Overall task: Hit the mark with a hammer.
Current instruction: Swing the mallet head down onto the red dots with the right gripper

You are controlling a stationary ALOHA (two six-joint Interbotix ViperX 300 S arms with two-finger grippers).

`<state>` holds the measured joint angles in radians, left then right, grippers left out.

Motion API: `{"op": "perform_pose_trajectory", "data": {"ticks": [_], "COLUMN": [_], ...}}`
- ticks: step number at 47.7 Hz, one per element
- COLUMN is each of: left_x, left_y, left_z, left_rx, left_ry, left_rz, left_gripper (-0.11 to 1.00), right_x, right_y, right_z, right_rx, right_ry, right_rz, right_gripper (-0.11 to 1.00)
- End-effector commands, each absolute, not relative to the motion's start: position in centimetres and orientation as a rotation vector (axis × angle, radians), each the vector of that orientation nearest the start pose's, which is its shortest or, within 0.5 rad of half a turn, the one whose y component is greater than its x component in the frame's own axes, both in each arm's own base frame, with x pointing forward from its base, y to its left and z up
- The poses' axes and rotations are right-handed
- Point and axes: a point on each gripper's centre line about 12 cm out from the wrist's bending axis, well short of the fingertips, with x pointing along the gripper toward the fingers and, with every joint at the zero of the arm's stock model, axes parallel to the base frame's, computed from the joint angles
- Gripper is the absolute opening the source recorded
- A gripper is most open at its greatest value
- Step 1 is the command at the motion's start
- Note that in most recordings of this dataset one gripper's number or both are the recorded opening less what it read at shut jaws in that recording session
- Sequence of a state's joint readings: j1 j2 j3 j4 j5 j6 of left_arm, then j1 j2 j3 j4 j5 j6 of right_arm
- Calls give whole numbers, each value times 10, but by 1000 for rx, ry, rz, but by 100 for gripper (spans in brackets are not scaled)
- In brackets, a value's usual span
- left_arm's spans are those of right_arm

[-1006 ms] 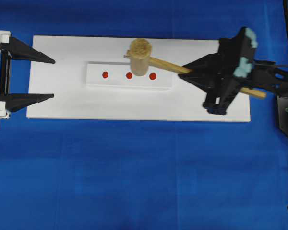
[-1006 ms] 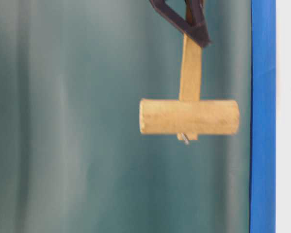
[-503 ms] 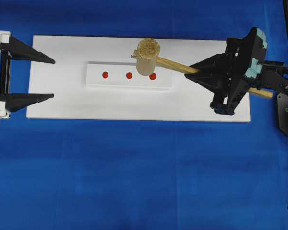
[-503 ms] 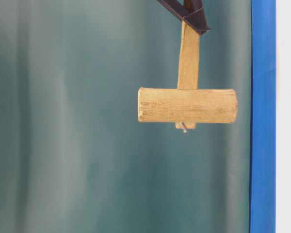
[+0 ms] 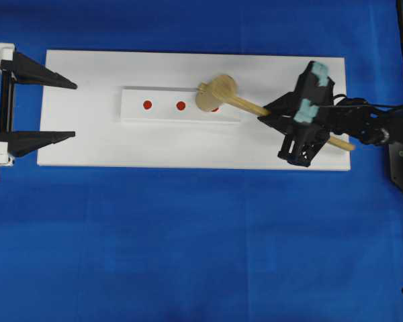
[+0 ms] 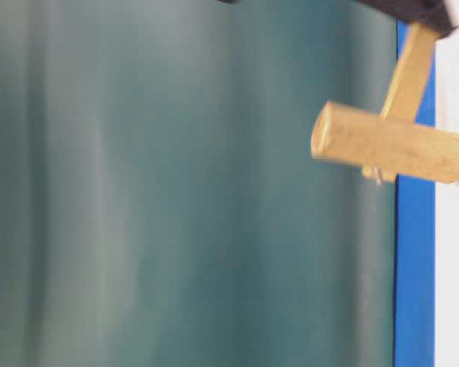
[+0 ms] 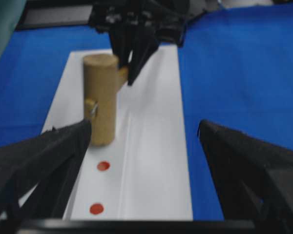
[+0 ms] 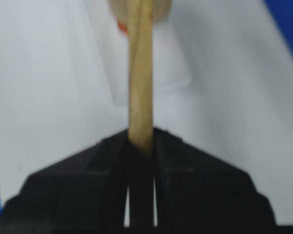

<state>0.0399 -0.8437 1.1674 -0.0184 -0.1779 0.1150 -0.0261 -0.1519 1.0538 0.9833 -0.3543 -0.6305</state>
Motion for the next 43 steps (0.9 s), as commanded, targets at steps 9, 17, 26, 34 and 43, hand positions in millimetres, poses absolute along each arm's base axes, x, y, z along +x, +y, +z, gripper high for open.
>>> {"op": "perform_pose_trajectory", "data": {"ticks": [9,17,26,34,43], "left_x": [218,218,218,218,218], "left_y": [9,9,9,9,9], "left_z": [262,262,262,262,262], "left_rx": [67,67,67,67,67], "left_ry": [136,133,135,133,133], "left_rz": [39,39,39,39,39], "left_gripper": [89,89,89,89,89], "right_x": [284,279,276,279,281], "right_y": [-42,-40,-37,-36,-35], "right_z": [163,197,219,224,228], "right_rx": [225,220,199,190,191], "right_ry": [506,403,346,338,331], "right_rz": [-398,-359,-318,-311,-304], "right_gripper": [3,3,3,3,3]}}
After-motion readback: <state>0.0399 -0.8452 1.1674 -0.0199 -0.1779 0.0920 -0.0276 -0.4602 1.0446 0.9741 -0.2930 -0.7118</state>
